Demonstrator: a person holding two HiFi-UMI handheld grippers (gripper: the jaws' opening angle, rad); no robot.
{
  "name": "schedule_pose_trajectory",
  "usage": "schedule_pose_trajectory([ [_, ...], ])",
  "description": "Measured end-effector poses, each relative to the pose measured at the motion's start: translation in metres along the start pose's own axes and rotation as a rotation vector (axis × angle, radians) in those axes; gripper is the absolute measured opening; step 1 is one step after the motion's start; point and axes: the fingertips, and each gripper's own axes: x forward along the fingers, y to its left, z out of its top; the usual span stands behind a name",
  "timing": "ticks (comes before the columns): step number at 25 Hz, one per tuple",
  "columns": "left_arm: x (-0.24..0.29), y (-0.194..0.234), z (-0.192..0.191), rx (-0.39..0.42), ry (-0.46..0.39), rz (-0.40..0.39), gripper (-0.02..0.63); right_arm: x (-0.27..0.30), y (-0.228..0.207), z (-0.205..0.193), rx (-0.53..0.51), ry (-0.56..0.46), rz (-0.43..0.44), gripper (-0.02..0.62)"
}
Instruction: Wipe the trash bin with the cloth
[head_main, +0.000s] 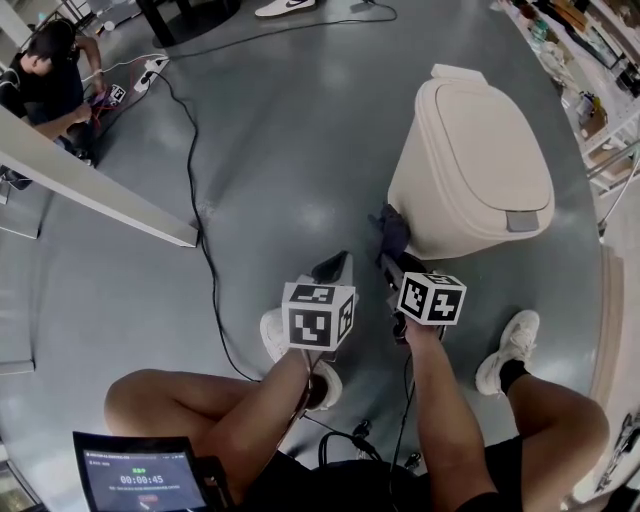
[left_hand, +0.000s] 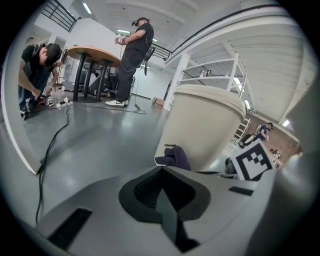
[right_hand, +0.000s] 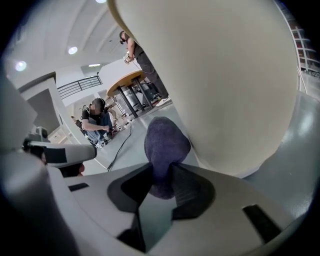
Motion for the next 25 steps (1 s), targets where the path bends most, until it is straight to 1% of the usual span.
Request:
schedule_pose_trajectory([
  [3, -0.002, 0.001, 0.007, -0.019, -0.023, -0.005, -0.002, -0.008, 0.019, 0.024, -0.056, -0.05, 0.021, 0.109],
  [6, -0.004, 0.004, 0.015, -0.042, -0.046, -0.006, -0.002, -0.02, 0.039, 0.053, -0.096, -0.122, 0.045, 0.109],
  [10, -0.005, 0.007, 0.026, -0.067, -0.079, -0.007, -0.002, -0.036, 0.059, 0.09, -0.096, -0.213, 0.077, 0.109],
  [13, -0.006, 0.006, 0.031, -0.077, -0.096, -0.017, -0.002, -0.046, 0.065, 0.111, -0.088, -0.257, 0.081, 0.109],
  [16, -0.007, 0.002, 0.032, -0.077, -0.104, -0.028, -0.002, -0.053, 0.057, 0.123, -0.069, -0.29, 0.042, 0.109],
  [19, -0.007, 0.0, 0.029, -0.066, -0.096, -0.03, -0.002, -0.059, 0.049, 0.128, -0.023, -0.316, 0.009, 0.109],
  [25, -0.024, 0.009, 0.033, -0.065, -0.082, -0.017, -0.001, -0.056, 0.06, 0.124, 0.057, -0.323, -0.02, 0.109],
])
